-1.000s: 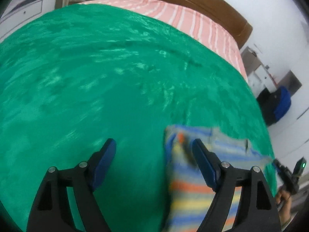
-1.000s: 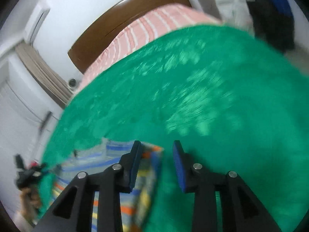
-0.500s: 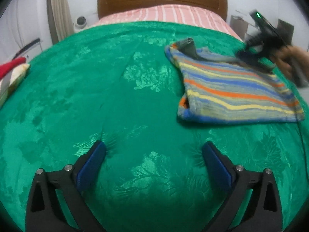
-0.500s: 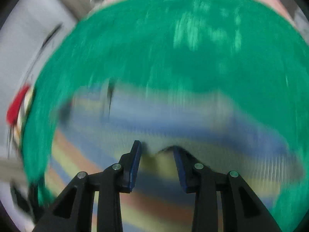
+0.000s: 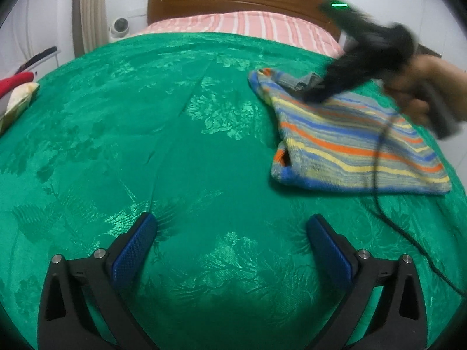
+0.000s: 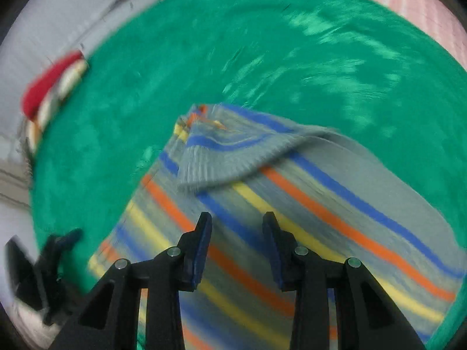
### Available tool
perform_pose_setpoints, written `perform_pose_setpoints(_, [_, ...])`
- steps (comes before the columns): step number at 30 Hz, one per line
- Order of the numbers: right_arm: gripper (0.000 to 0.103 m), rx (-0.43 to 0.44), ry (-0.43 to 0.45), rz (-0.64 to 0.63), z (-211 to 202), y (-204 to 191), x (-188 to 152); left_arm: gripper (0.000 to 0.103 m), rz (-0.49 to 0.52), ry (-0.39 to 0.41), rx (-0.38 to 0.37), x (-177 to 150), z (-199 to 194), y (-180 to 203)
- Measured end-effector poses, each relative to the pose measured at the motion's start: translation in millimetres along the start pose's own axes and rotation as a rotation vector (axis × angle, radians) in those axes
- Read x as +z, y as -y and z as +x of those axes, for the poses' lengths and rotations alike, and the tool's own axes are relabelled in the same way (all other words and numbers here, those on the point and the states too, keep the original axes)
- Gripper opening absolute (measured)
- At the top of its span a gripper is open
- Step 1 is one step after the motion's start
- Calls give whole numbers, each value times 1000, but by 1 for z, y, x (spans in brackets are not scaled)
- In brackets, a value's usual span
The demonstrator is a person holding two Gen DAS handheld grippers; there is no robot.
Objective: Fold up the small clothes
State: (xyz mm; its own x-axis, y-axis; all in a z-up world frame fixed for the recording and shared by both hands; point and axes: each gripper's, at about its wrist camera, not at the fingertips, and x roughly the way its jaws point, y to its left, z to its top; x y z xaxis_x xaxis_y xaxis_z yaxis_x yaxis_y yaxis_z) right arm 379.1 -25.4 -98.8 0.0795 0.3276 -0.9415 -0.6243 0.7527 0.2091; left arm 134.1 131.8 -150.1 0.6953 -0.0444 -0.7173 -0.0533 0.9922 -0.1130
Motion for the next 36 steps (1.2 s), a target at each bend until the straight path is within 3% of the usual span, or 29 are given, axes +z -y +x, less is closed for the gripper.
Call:
perform_pose_setpoints(2, [37, -21, 72, 35, 14, -6, 29, 102, -2, 4, -3, 0, 1, 0])
perform_pose_setpoints(5, [37, -31, 320, 68, -6, -13, 56, 102, -7, 7, -11, 0, 1, -1])
perform_pose_setpoints(8, [45, 30, 392, 125, -22, -8, 53, 102, -10, 10, -16, 1, 2, -2])
perform_pose_setpoints(11, [45, 83, 341, 113, -31, -15, 19, 102, -9, 12, -16, 0, 3, -3])
perform_pose_setpoints(16, [46, 119, 205, -157, -9, -71, -91, 102, -8, 14, -15, 0, 2, -2])
perform_pose_setpoints(19, [44, 139, 219, -256, -19, -91, -152, 102, -10, 14, -17, 0, 3, -3])
perform_pose_setpoints(22, [45, 138, 321, -142, -67, -58, -191, 102, -8, 14, -14, 1, 3, -3])
perform_pose_setpoints(25, [45, -10, 409, -36, -100, -4, -221, 102, -5, 14, -10, 1, 3, -2])
perform_pose_setpoints(29, [45, -160, 331, 88, -91, 63, -262, 102, -1, 11, -3, 1, 4, -1])
perform_pose_setpoints(31, [42, -171, 263, 174, -77, 87, -299, 103, 5, 9, 4, 1, 4, 0])
perform_pose_setpoints(34, [38, -128, 321, 246, -80, 93, -337, 103, 10, 5, 14, 1, 5, 2])
perform_pose_setpoints(36, [37, -183, 323, 245, -79, 79, -341, 103, 13, 2, 19, 1, 6, 4])
